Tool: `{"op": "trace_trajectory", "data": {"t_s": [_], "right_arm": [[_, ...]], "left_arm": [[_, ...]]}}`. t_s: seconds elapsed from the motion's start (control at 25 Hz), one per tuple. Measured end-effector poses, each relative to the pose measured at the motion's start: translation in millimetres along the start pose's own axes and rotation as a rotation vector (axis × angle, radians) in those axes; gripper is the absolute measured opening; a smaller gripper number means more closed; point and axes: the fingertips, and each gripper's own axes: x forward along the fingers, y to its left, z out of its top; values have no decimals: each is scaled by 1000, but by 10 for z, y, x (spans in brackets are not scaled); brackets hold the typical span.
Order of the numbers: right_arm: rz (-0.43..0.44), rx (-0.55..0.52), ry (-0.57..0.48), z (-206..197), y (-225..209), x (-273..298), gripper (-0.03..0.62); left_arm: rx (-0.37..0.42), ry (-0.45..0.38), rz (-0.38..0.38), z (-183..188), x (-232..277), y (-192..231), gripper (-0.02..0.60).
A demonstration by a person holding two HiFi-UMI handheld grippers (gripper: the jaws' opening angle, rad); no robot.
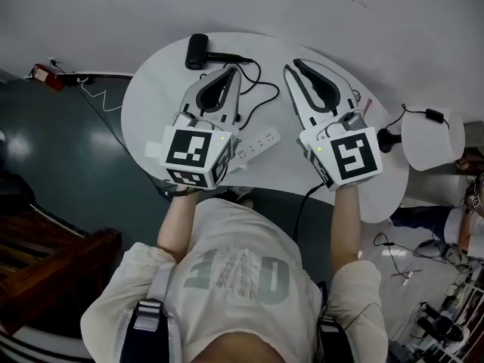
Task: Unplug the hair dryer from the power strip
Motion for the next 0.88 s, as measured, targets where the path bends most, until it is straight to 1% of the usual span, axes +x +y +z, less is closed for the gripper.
{"op": "trace_trajectory", "data": {"t_s": [0.08, 0.12, 0.2, 0.28, 0.44, 0.6, 0.88], "right_arm": [[-129, 126, -94, 35, -90, -169, 39], [-192, 170, -125, 23, -110, -245, 29], [-296, 202, -139, -61, -101, -356, 13], [-350, 211, -114, -191, -53, -415, 5], [-362, 248, -78, -390, 21, -458, 3], [-367, 232, -64, -417, 44, -486, 3], [-359, 207, -56, -420, 50, -484, 3]], "left_arm": [[22, -16, 0, 59, -38, -57, 6], [42, -22, 6, 81, -63, -79, 6], [70, -36, 14, 117, -115, -120, 6], [77, -52, 19, 140, -162, -161, 6], [97, -75, 19, 151, -193, -237, 6], [88, -67, 18, 107, -214, -249, 6], [78, -65, 56, 102, -251, -152, 6]]}}
